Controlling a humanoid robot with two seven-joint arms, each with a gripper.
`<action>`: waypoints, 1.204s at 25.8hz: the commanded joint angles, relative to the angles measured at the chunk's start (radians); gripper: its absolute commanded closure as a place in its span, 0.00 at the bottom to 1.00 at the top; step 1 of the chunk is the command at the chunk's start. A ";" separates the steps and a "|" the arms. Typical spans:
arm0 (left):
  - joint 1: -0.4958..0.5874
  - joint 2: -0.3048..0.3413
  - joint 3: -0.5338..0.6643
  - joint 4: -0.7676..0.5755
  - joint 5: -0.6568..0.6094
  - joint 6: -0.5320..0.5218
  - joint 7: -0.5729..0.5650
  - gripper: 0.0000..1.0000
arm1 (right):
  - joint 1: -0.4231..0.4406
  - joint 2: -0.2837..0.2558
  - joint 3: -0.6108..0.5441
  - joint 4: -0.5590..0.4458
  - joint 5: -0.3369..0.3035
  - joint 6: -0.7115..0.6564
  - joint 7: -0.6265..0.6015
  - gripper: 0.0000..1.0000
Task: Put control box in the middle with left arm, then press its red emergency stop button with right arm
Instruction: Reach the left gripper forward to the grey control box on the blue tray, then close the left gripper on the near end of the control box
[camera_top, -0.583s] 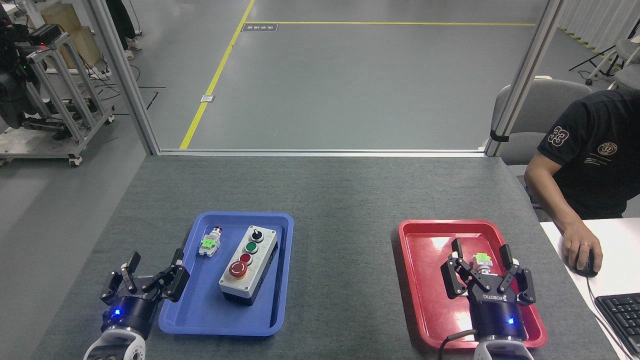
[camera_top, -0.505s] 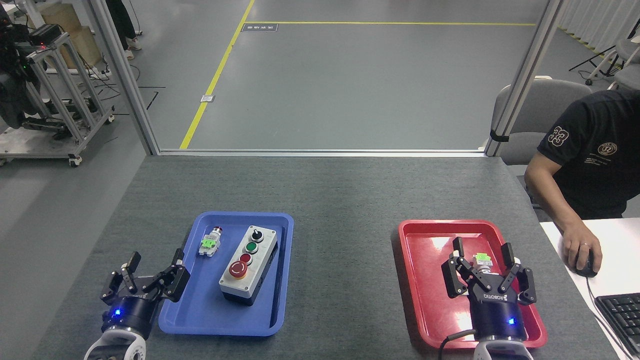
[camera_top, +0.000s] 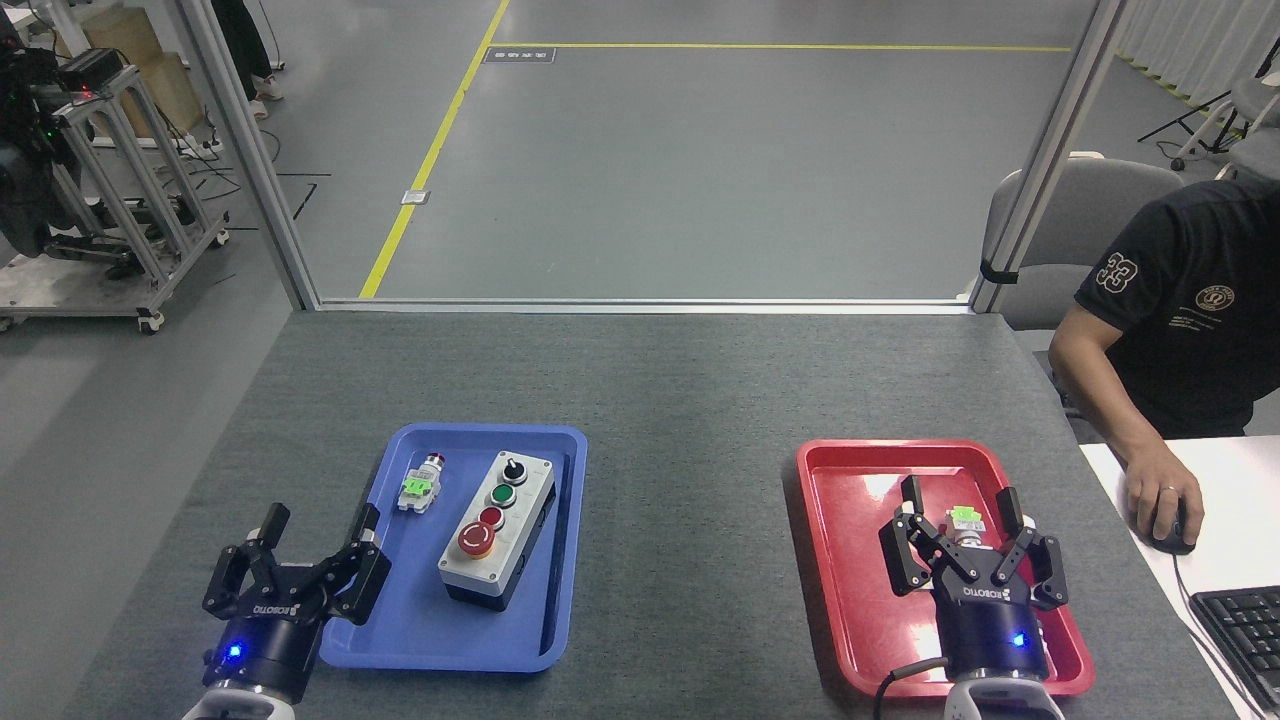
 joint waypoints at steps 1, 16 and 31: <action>0.009 -0.003 -0.071 -0.019 -0.020 -0.005 0.009 0.02 | -0.002 0.000 -0.001 0.001 0.002 0.001 0.115 0.00; -0.165 -0.111 -0.190 0.338 -0.272 0.107 0.003 0.01 | -0.004 -0.005 -0.001 0.001 0.002 0.004 0.138 0.00; -0.214 -0.112 -0.243 0.416 -0.270 0.095 -0.001 0.01 | -0.002 -0.011 -0.001 0.001 0.001 0.002 0.140 0.00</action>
